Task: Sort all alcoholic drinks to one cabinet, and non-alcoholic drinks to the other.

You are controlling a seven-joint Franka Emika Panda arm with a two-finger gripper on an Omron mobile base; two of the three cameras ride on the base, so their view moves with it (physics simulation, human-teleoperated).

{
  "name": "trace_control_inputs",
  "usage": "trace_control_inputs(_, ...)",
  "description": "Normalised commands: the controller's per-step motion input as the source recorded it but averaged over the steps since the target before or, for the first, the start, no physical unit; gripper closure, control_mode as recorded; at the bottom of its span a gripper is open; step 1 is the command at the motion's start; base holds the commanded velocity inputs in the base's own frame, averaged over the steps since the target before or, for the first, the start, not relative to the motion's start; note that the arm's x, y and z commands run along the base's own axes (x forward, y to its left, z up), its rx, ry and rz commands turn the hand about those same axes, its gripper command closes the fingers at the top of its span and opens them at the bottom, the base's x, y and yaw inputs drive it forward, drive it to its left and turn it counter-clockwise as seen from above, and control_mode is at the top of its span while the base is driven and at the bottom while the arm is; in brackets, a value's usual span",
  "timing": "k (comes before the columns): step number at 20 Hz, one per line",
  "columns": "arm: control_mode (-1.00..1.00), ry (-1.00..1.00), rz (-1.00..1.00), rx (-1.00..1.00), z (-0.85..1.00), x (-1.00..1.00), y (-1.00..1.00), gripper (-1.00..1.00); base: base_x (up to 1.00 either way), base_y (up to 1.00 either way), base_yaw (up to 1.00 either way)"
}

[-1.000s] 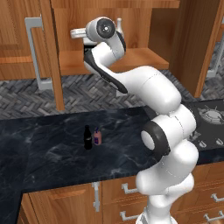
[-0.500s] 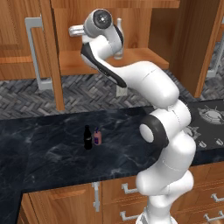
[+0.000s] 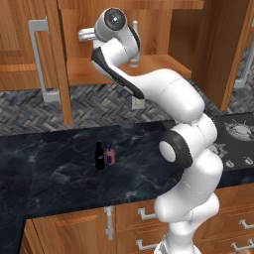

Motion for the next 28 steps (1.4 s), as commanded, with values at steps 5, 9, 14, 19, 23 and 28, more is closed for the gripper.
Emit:
trace_control_inputs(5, -1.00, -0.07, 0.00, 0.00, -0.02, 0.01, 0.00, -1.00, 0.00, 0.00, 0.00)
trace_control_inputs(9, -1.00, -0.07, 0.00, 0.00, -0.07, 0.03, 0.00, -1.00, 0.00, 0.00, 0.00)
trace_control_inputs(14, -1.00, -0.05, 0.00, 0.00, -0.09, 0.12, 0.00, -1.00, 0.00, 0.00, 0.00)
trace_control_inputs(19, -1.00, -0.01, 0.00, 0.00, -0.06, 0.19, 0.00, -1.00, 0.00, 0.00, 0.00)
trace_control_inputs(23, -1.00, 0.00, 0.00, 0.00, -0.02, 0.14, 0.00, -1.00, 0.00, 0.00, 0.00)
trace_control_inputs(28, -1.00, 0.00, 0.00, 0.00, 0.00, 0.14, 0.00, -1.00, 0.00, 0.00, 0.00)
